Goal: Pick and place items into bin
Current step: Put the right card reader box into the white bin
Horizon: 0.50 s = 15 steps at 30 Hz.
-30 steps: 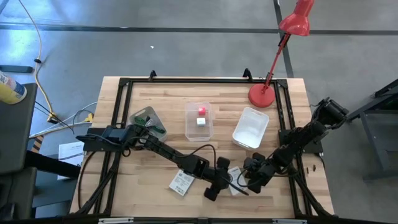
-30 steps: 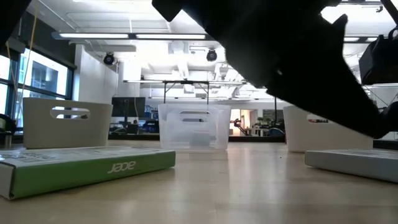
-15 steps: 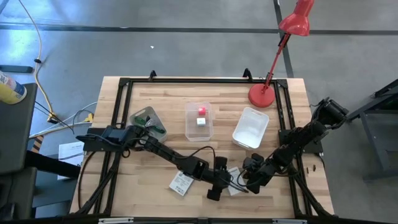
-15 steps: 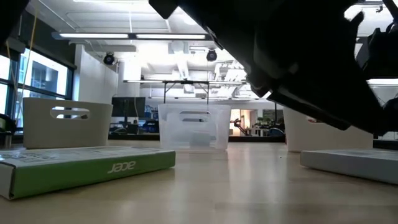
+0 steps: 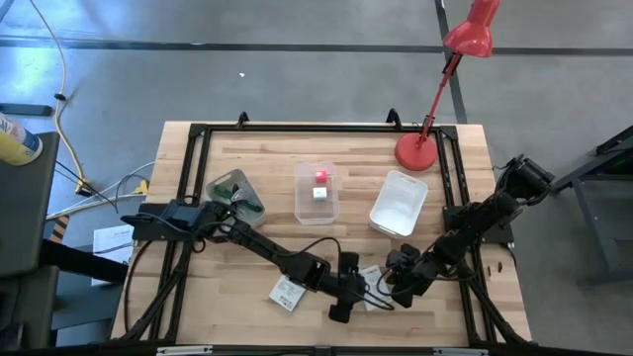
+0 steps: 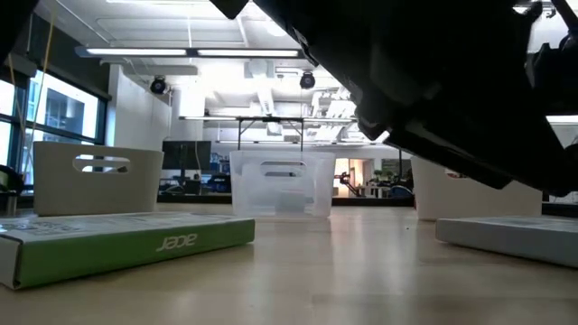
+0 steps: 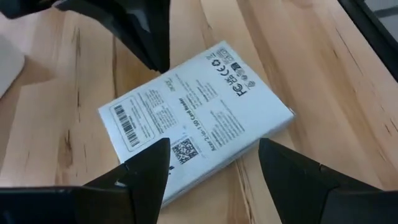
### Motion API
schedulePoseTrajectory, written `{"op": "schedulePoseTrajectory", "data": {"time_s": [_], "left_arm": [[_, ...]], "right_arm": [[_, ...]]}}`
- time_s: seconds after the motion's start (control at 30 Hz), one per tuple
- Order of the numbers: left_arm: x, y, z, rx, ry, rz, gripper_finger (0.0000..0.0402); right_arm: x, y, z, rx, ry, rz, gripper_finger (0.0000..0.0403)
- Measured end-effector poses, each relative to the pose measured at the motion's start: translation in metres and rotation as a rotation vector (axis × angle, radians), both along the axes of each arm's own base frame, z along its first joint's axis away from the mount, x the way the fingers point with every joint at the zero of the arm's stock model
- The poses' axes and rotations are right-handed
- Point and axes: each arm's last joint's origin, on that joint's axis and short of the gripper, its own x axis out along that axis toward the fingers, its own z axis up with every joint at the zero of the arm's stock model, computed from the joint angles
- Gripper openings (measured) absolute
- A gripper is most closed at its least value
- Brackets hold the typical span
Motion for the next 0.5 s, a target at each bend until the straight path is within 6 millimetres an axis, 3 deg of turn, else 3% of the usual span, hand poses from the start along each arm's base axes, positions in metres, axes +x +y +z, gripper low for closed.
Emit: {"op": "schedulePoseTrajectory", "data": {"time_s": [0.13, 0.5], "left_arm": [[0.0, 0.0, -0.012, -0.019, 0.026, 0.025, 0.0232], [0.0, 0.0, -0.018, -0.019, 0.046, 0.026, 0.0232]], "right_arm": [[-0.001, 0.002, 0.0, 0.012, -0.002, -0.022, 0.0012], [-0.003, 0.004, 0.001, 0.07, 0.001, -0.144, 0.0012]]}}
